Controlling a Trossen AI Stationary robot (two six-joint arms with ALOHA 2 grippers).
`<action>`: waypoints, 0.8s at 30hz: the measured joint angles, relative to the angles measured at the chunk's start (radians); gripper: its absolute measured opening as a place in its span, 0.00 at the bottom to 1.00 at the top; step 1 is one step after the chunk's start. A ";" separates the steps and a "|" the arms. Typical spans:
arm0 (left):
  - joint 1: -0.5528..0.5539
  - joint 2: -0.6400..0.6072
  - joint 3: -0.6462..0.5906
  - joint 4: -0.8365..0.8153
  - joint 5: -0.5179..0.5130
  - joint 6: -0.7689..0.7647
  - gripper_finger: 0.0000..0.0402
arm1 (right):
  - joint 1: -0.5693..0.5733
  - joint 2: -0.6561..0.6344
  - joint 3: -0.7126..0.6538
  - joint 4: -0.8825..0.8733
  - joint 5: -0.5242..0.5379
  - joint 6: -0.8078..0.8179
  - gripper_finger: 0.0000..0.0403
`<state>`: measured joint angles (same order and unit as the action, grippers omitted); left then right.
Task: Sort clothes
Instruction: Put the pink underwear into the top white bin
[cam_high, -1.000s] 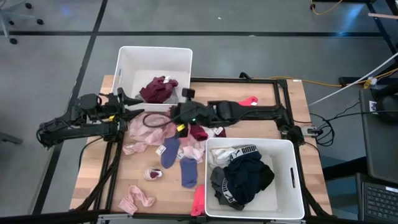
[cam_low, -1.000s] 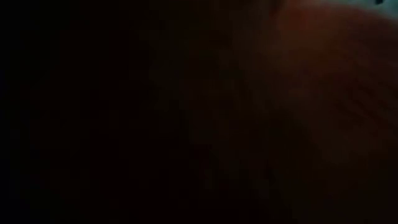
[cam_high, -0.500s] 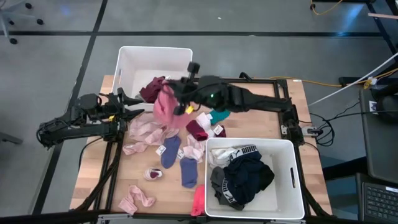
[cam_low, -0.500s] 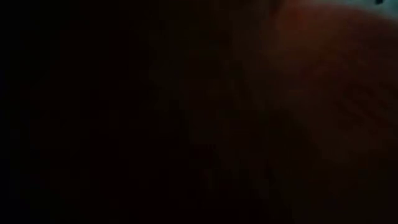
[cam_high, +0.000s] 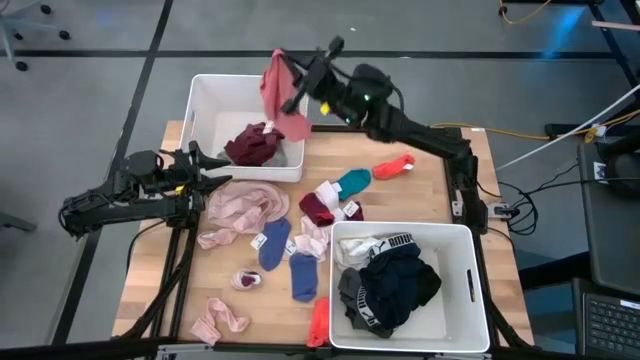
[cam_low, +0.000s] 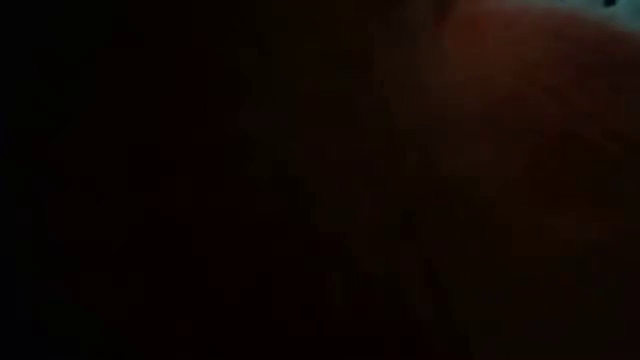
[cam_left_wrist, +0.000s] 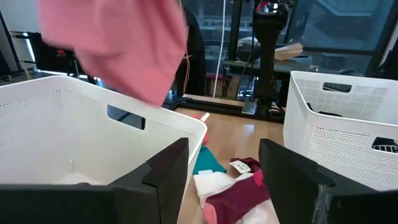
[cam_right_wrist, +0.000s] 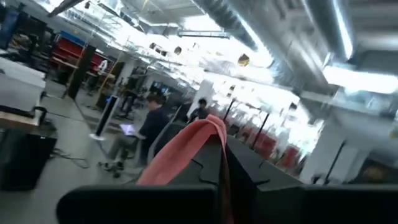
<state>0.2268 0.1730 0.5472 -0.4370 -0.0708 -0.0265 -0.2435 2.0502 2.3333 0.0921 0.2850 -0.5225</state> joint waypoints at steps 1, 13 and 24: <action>0.000 0.000 0.000 0.000 0.000 0.000 0.46 | -0.017 0.000 -0.011 -0.014 -0.024 0.055 0.03; 0.000 0.000 0.000 0.000 0.000 0.000 0.46 | -0.078 0.002 -0.173 -0.317 -0.200 0.328 0.04; 0.000 0.000 -0.030 0.021 0.000 0.000 0.46 | -0.073 0.002 -0.263 -0.359 -0.356 0.490 0.04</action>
<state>0.2270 0.1726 0.5176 -0.4157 -0.0708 -0.0263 -0.3169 2.0518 2.0708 -0.2672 -0.0711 -0.0322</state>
